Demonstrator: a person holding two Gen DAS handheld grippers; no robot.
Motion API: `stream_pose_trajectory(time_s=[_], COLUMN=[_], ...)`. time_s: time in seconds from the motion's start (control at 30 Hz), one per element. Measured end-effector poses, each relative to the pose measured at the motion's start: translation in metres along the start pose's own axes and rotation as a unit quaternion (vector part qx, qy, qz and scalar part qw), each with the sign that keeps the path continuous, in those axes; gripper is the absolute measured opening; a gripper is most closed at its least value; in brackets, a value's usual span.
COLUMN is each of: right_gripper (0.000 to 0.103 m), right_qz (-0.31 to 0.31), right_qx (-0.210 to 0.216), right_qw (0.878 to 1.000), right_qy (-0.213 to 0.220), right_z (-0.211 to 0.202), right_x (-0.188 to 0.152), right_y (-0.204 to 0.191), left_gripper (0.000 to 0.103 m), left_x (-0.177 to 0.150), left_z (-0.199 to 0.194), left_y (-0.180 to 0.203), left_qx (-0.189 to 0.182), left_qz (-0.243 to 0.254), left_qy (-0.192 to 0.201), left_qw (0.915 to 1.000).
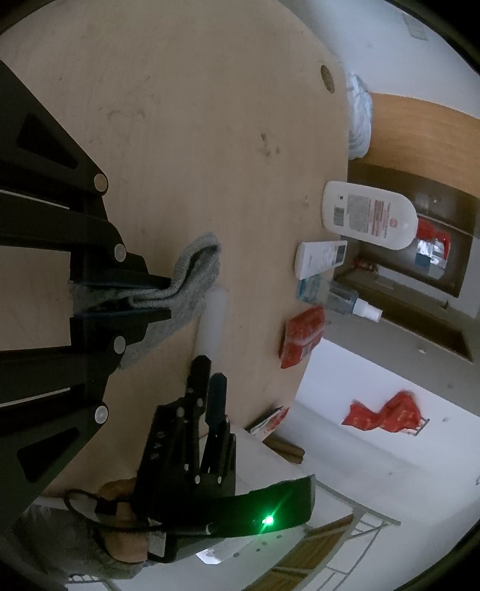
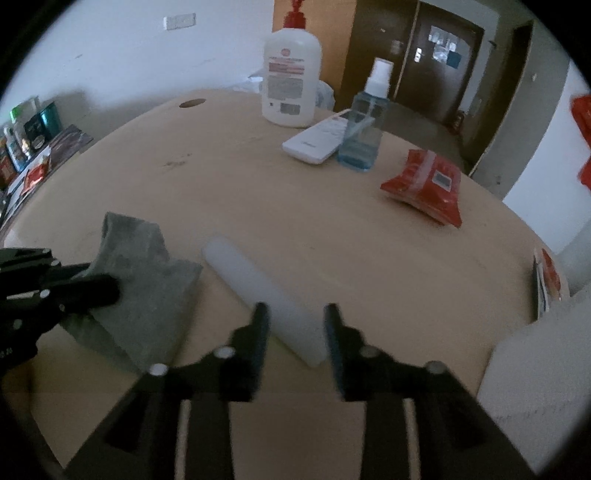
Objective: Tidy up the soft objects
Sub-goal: 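Lower the right gripper onto the white foam roller while the left gripper holds the sock, then close the right gripper on the foam roller end and lift it while the left gripper lifts the sock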
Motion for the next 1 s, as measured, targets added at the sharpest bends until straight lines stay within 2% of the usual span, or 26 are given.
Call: stream_pose_trajectory(time_s=[0.07,0.53,0.8,1.0], right_gripper=[0.055,0.055,0.025,0.016], right_qz=[-0.006,-0.010,0.018,0.080], right_qx=[0.004,0.015,-0.001,0.020], right_qw=[1.000,1.000,1.000,0.997], right_qy=[0.008,-0.011,-0.009,-0.001], right_z=[-0.003,0.013,0.007,-0.001], right_x=[0.001,0.001,-0.002,-0.006], right_y=[-0.003,-0.007,-0.001,0.010], left_gripper=[0.009,0.009,0.009,0.009], left_x=[0.000,-0.001,0.001,0.005], left_z=[0.000,-0.002,-0.004,-0.006], left_y=[-0.001,0.000,0.000,-0.001], left_qx=[0.000,-0.002,-0.005,-0.005], left_qz=[-0.003,-0.005,-0.006,-0.007], left_qy=[0.000,0.002,0.010,0.019], left_qw=[1.0000,1.0000,0.9999,0.9998])
Point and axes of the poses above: each gripper's, at about its wrist camera, not at the fingertips, and z roughly the way its jaws point, y to its right, x to its top, the point moved 7 cm from there along z, roughly the way its jaws point, and after that the axes turned 3 degrees about -x, right-handed, at the moved point
